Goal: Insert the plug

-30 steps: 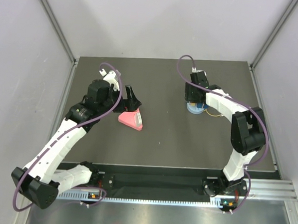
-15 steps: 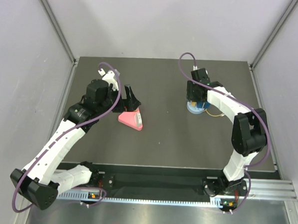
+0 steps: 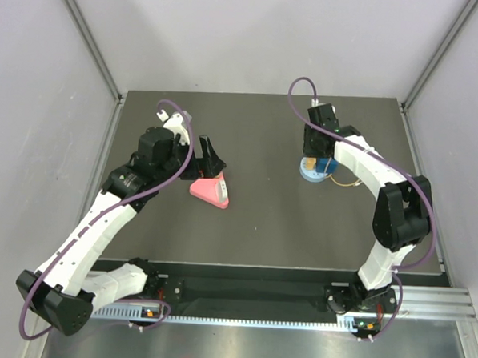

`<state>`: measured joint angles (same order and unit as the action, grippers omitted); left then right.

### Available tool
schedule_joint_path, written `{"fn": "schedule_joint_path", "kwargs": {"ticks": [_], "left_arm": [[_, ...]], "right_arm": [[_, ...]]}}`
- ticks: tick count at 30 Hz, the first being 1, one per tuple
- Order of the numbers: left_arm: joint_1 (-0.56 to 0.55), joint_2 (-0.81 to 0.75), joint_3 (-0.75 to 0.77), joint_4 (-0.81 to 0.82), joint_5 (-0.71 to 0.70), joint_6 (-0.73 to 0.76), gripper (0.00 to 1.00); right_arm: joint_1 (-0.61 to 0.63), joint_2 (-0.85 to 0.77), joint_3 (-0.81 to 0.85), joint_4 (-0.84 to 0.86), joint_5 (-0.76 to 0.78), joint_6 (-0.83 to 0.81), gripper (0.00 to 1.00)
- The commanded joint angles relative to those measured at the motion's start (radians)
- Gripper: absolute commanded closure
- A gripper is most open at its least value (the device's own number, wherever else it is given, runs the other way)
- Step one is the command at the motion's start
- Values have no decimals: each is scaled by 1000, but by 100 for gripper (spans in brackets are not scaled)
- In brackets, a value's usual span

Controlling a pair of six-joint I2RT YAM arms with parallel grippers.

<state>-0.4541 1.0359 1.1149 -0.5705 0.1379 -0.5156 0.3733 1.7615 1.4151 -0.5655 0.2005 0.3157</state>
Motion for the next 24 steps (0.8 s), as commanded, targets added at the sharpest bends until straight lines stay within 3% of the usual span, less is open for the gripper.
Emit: {"fn": "schedule_joint_path", "kwargs": {"ticks": [1,12,24], "left_arm": [[0,-27,7,26,-1,0,2],[0,-23,-13,35,-6,-1,2],[2,-10,-7,47,-3,-3,2]], "right_arm": [[9,15,50,10,37,-3,65],[10,164,12,-17,-15,23,82],[3,156,21,-27,-21,26,80]]}}
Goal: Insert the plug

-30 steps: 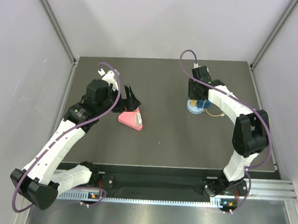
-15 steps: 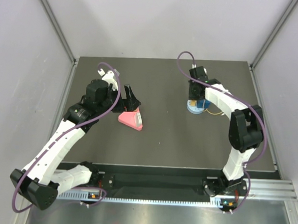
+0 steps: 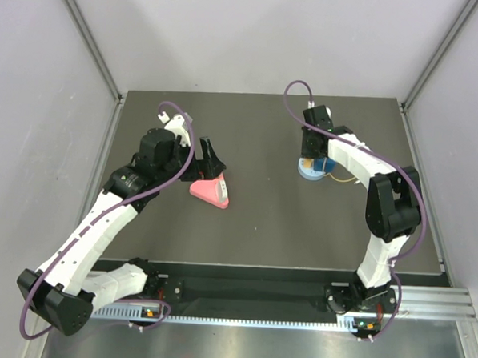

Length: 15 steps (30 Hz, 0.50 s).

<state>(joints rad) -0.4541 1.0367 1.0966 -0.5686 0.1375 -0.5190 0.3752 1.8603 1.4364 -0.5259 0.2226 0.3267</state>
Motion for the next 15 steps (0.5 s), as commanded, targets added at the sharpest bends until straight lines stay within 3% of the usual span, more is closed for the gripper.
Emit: {"fn": "schedule_joint_path", "kwargs": {"ticks": [1,9,13,15], "left_arm": [[0,-9,13,46,-3,2,2],[0,-15,14,44,-1,-4,3],[0,-18,25,41,-7,13,2],[0,-14,40,39,-7,22,2]], "right_arm": [[-2,50,8,-68,-43,14,75],[-9,-30,148,-161,-49,5,60],[-9,-105,122,-187,-80,21,44],[-9,-160,78,-203,-103,32,40]]}}
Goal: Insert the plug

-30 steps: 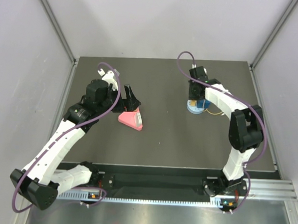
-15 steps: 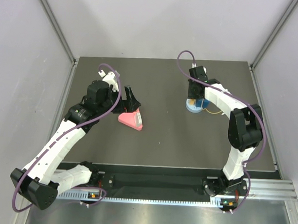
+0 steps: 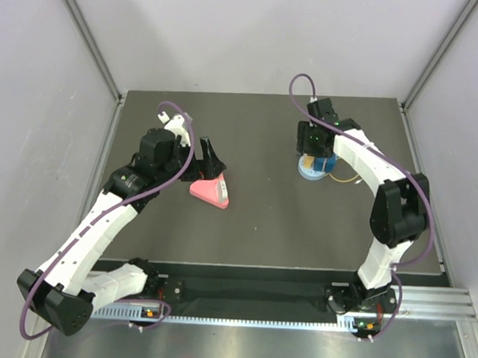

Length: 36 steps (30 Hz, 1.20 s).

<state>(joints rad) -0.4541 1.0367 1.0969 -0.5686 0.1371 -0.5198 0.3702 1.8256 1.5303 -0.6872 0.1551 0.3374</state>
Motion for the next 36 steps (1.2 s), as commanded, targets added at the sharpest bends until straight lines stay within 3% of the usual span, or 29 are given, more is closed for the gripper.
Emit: {"fn": "schedule_joint_path", "kwargs": {"ticks": [1,5,8,9,10,17,23,29,36], "left_arm": [[0,-13,46,36,-7,23,2],[2,-6,79,32,-5,37,2],[0,-6,106,32,22,58,2],[2,-6,109,38,27,63,2],[0,-6,118,42,35,72,2],[0,-50,117,145,96,87,2],[0,-105,55,213,117,103,2],[0,-158,14,246,165,99,2],[0,-198,-26,312,231,86,1]], "right_arm": [[-4,-149,-36,-43,-48,26,37],[1,-290,-155,-37,-120,14,29],[6,-438,-240,-34,-152,-6,17],[4,-516,-263,-31,-169,-11,3],[6,-555,-284,-28,-190,-9,0],[4,-944,-491,64,-272,23,0],[6,-1172,-616,173,-273,109,0],[4,-1269,-668,235,-223,103,0],[4,-1247,-653,261,-232,117,0]]}}
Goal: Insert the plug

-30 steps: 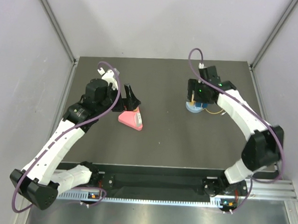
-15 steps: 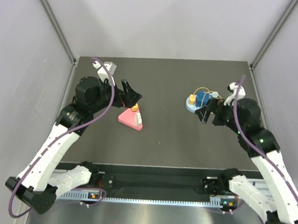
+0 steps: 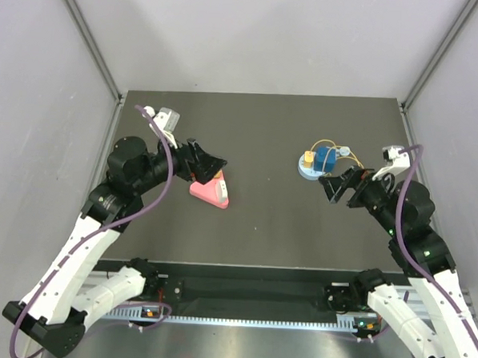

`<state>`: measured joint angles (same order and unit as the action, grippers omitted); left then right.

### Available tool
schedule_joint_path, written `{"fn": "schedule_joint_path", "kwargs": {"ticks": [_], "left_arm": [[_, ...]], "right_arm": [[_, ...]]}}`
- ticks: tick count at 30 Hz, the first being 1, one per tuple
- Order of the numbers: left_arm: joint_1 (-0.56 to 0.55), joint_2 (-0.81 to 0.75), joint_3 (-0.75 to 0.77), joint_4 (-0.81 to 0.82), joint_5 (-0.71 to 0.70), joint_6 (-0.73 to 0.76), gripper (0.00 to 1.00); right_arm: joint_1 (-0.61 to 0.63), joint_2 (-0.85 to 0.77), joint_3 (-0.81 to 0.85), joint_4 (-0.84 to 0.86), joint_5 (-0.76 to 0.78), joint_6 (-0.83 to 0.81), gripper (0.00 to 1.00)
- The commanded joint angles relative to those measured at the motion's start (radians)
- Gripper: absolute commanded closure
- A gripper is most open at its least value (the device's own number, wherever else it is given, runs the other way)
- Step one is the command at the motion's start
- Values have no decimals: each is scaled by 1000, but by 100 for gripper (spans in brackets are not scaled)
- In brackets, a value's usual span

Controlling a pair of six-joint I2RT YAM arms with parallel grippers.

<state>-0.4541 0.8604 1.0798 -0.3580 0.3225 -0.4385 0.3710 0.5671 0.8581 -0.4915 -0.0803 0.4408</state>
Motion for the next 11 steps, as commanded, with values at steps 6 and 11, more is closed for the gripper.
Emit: {"fn": "schedule_joint_path", "kwargs": {"ticks": [6,11], "left_arm": [[2,-31,-29,113,44,6,1],[0,-32,-37,113,38,14,1]], "right_arm": [[3,31,30,73,-6,12,0],[3,51,61,44,-15,6,0]]}}
